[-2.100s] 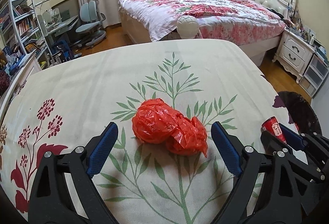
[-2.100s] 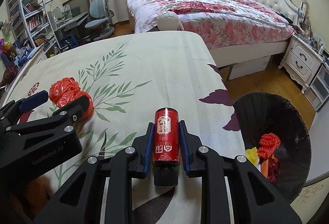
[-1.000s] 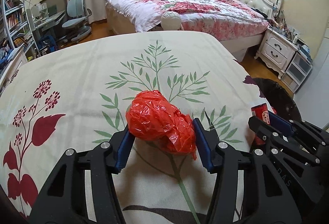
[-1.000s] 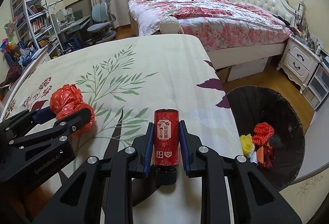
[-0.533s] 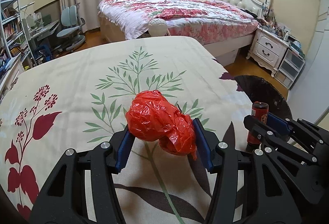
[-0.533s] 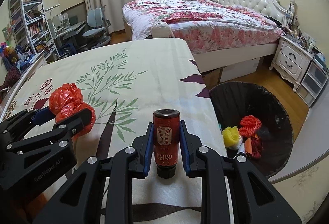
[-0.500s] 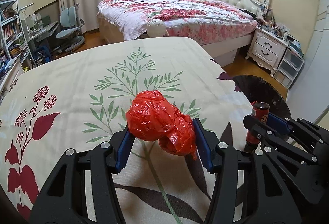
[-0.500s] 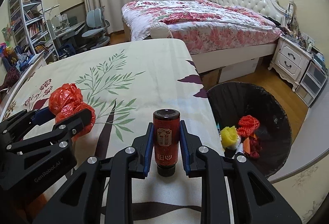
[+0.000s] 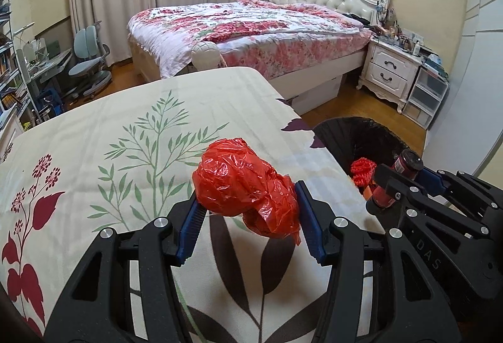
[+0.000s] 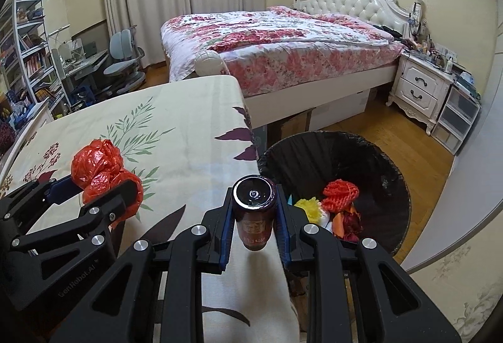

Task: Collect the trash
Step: 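Carry the red can and red bag over the bin and open both tools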

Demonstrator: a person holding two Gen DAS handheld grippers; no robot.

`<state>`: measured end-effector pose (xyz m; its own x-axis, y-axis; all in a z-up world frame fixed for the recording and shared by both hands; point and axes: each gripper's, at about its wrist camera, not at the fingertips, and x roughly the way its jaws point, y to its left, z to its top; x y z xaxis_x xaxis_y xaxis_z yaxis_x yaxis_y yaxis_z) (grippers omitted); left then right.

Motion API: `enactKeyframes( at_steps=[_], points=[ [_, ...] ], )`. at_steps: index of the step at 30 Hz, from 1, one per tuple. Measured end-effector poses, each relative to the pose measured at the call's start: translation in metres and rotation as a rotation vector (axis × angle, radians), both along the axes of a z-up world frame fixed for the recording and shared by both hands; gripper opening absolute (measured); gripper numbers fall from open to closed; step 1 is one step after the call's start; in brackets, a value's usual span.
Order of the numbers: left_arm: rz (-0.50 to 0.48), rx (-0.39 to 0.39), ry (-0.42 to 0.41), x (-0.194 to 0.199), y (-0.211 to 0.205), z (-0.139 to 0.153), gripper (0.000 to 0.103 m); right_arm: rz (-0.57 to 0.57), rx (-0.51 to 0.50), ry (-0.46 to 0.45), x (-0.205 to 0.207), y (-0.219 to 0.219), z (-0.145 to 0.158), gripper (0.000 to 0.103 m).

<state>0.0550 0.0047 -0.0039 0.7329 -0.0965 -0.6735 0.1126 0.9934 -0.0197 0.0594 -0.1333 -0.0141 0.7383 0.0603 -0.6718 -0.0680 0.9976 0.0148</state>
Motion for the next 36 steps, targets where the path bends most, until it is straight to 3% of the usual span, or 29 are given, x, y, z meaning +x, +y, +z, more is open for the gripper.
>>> enactKeyframes(
  at_steps=[17, 36],
  points=[
    [-0.090, 0.035, -0.023, 0.044, -0.067, -0.006, 0.054, -0.140, 0.005, -0.012, 0.034, -0.068, -0.005, 0.025],
    [-0.132, 0.075, 0.038, 0.094, -0.117, -0.028, 0.054, -0.225, 0.016, 0.046, 0.063, -0.110, -0.032, 0.025]
  ],
)
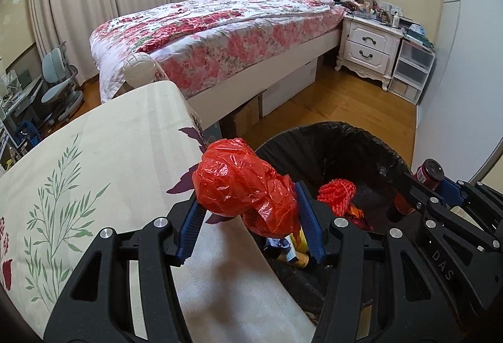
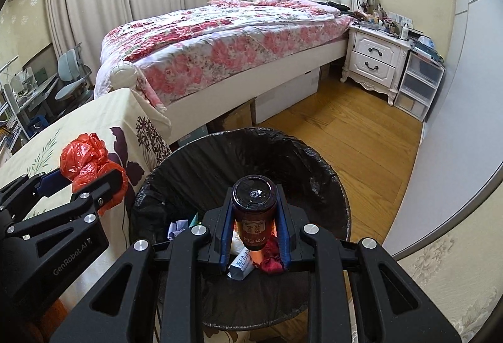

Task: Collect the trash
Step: 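Carry the red can and red bag over the bin and open both tools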

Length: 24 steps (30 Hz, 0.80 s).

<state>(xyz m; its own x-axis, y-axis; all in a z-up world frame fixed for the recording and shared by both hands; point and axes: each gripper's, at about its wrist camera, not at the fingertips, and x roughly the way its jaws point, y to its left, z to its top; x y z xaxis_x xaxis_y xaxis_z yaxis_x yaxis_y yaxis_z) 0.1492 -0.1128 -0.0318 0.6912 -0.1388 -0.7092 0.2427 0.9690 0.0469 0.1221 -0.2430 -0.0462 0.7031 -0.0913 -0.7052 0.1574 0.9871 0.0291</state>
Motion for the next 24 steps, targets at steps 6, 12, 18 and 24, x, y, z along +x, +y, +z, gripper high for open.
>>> enactKeyframes(
  at_steps=[6, 12, 18, 24],
  points=[
    [-0.005, 0.009, 0.017, 0.007, -0.005, -0.004, 0.055, -0.003, 0.004, 0.005, 0.006, -0.004, -0.001, 0.025],
    [-0.016, 0.011, 0.024, 0.010, -0.007, -0.005, 0.059, -0.018, 0.005, 0.000, 0.007, -0.005, -0.002, 0.025],
    [-0.016, 0.015, 0.003, 0.006, -0.007, -0.002, 0.078, -0.045, -0.004, -0.021, 0.004, -0.009, 0.003, 0.045],
    [-0.008, 0.025, -0.017, 0.001, -0.004, 0.002, 0.085, -0.067, -0.028, -0.041, -0.003, -0.009, 0.009, 0.059]
  ],
)
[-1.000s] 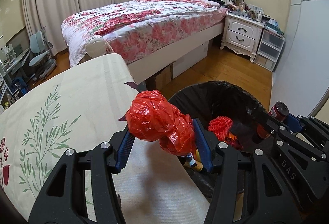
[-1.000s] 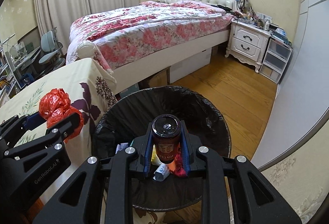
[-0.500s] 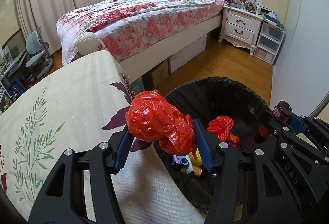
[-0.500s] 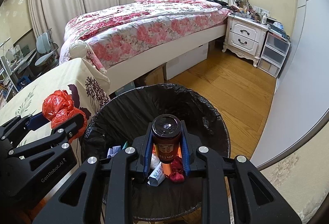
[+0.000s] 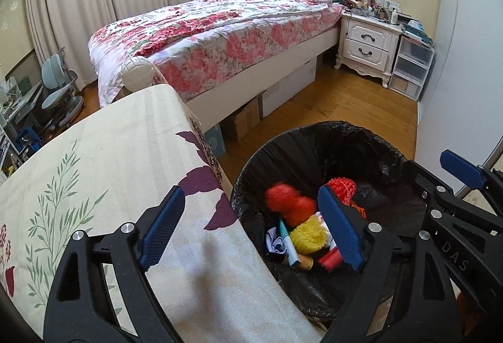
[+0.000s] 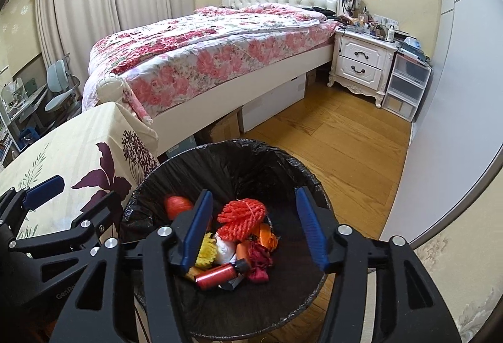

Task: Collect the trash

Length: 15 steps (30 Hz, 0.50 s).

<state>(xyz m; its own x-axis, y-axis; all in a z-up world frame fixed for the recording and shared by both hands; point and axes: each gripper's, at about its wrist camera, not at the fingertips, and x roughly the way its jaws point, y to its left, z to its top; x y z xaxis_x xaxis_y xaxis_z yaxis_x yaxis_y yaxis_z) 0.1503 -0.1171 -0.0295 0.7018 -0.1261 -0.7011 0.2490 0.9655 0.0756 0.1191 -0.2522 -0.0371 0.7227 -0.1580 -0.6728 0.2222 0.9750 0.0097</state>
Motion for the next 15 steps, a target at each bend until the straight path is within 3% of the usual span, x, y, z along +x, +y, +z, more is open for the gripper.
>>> enactKeyframes(
  at_steps=[10, 15],
  points=[
    [0.063, -0.002, -0.037, -0.021, 0.022, 0.014, 0.090, -0.017, -0.028, -0.023, -0.018, 0.006, 0.010, 0.075],
    [0.094, 0.002, -0.043, -0.037, 0.037, 0.018, 0.091, -0.012, -0.010, -0.027, -0.032, 0.013, 0.013, 0.076]
  ],
)
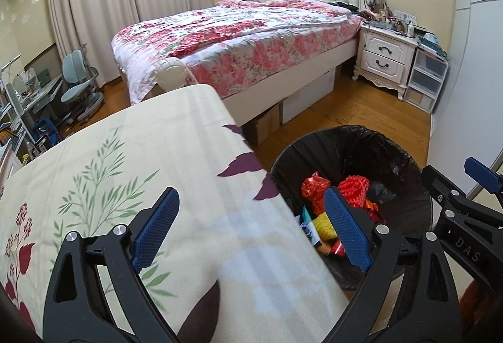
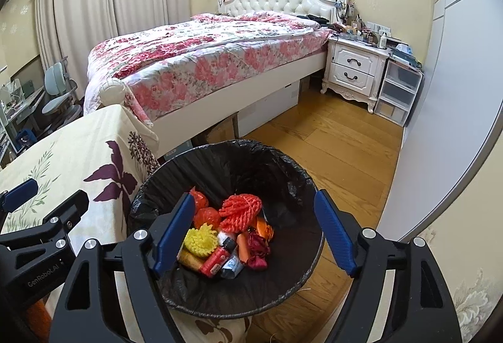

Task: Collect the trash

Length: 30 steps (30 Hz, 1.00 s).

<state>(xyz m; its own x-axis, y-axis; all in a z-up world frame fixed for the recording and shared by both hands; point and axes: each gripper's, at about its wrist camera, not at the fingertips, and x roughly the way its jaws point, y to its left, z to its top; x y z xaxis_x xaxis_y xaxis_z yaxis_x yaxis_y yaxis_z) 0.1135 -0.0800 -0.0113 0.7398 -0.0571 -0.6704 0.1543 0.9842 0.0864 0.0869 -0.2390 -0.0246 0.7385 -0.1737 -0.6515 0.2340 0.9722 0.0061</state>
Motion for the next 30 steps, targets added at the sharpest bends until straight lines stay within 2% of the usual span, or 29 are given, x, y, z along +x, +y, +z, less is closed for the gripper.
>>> enactKeyframes(
  at_steps=[17, 30],
  points=[
    [0.081, -0.042, -0.015, -0.065, 0.059, 0.011, 0.093, 0.060, -0.020, -0.028, -0.056, 0.042, 0.017, 0.078],
    [0.106, -0.070, -0.053, -0.104, 0.077, 0.026, 0.093, 0.104, -0.035, -0.086, -0.092, 0.065, 0.034, 0.079]
  ],
)
